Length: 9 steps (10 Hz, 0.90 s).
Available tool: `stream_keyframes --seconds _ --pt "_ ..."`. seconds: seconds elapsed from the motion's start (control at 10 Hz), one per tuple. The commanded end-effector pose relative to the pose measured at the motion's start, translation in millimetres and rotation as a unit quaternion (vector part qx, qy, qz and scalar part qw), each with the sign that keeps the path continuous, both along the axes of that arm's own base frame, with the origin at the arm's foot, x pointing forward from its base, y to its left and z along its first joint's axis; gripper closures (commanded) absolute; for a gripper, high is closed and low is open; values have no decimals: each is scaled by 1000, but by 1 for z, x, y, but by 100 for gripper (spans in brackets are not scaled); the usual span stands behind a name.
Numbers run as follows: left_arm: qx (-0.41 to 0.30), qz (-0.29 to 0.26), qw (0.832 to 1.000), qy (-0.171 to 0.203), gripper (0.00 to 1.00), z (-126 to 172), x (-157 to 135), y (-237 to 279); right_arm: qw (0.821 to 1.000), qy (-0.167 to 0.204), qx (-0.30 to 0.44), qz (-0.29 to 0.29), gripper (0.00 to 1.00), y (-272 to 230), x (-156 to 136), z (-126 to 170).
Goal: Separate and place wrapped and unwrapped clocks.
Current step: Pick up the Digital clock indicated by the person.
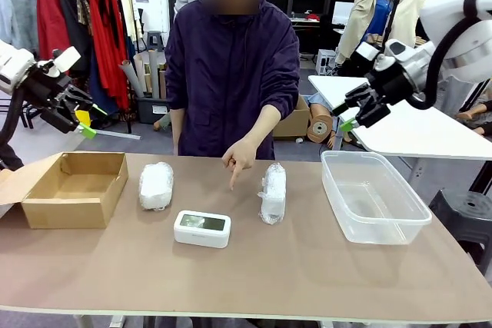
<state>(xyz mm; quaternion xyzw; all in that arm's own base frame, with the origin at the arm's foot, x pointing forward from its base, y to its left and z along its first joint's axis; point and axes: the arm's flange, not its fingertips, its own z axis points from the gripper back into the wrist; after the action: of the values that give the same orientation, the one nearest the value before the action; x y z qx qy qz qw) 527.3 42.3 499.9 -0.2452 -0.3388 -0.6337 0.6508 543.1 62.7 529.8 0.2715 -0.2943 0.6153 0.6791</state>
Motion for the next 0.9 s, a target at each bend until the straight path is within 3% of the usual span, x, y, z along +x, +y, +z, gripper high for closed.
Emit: stream_keyframes --seconds 0.0,0.4,0.6,0.8 --pt "1 -1 1000 0 0 1 -5 0 998 42 -34 12 0 38 -6 20" --pt "1 -1 1000 0 0 1 -5 0 988 80 -129 29 0 166 -7 31" --pt "1 -1 1000 0 0 1 -5 0 982 67 -178 18 0 227 -10 34" --pt "1 -1 1000 0 0 1 -5 0 975 31 -221 0 0 272 -16 21"
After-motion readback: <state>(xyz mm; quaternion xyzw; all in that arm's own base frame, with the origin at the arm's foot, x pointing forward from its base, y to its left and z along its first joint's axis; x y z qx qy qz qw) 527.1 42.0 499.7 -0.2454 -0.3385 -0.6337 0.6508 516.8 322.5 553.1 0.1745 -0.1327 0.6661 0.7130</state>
